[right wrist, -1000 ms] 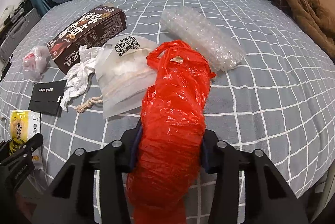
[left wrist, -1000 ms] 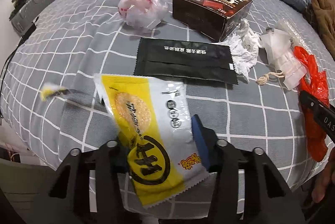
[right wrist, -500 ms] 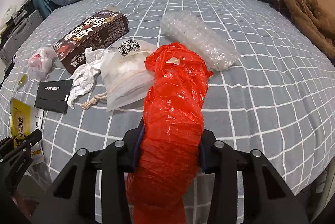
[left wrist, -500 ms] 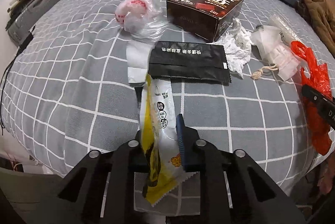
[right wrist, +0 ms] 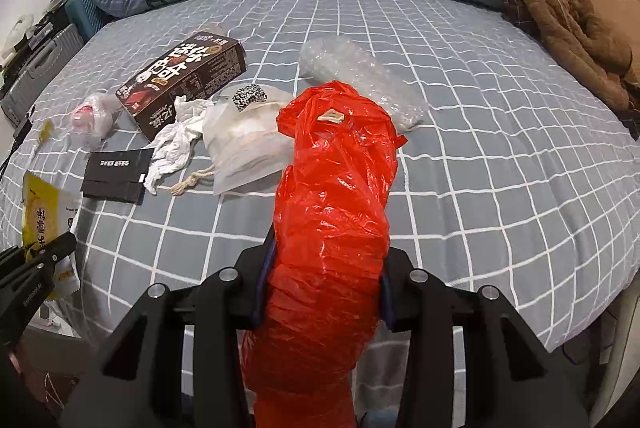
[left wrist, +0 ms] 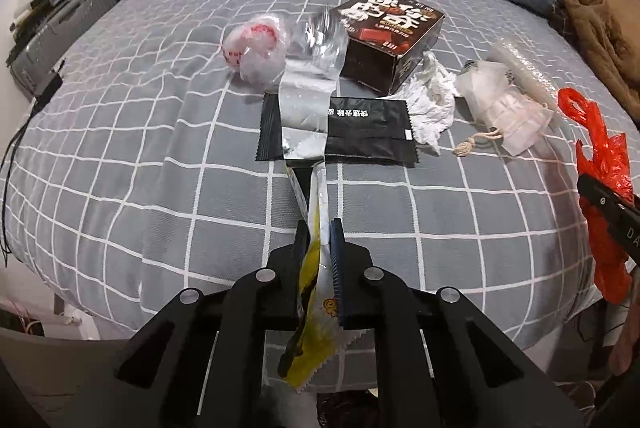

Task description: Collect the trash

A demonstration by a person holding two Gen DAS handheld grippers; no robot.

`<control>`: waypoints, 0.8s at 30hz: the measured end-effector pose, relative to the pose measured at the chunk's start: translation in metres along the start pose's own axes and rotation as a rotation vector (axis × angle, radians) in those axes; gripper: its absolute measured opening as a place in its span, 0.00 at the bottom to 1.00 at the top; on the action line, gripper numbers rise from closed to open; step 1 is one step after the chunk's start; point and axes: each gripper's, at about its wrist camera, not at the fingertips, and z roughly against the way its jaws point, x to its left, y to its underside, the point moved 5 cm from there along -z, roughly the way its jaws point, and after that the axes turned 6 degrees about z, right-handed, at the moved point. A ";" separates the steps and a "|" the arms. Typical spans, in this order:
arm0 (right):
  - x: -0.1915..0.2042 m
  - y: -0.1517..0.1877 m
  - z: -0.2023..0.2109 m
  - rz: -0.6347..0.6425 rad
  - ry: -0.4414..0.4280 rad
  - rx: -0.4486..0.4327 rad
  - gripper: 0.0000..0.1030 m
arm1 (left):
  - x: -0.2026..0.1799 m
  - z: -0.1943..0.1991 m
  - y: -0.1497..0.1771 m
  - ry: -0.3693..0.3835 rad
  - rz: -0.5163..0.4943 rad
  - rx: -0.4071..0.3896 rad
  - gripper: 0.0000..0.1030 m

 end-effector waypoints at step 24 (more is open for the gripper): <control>0.006 0.027 0.071 -0.017 -0.009 -0.041 0.38 | -0.007 0.058 0.020 0.060 -0.032 -0.048 0.10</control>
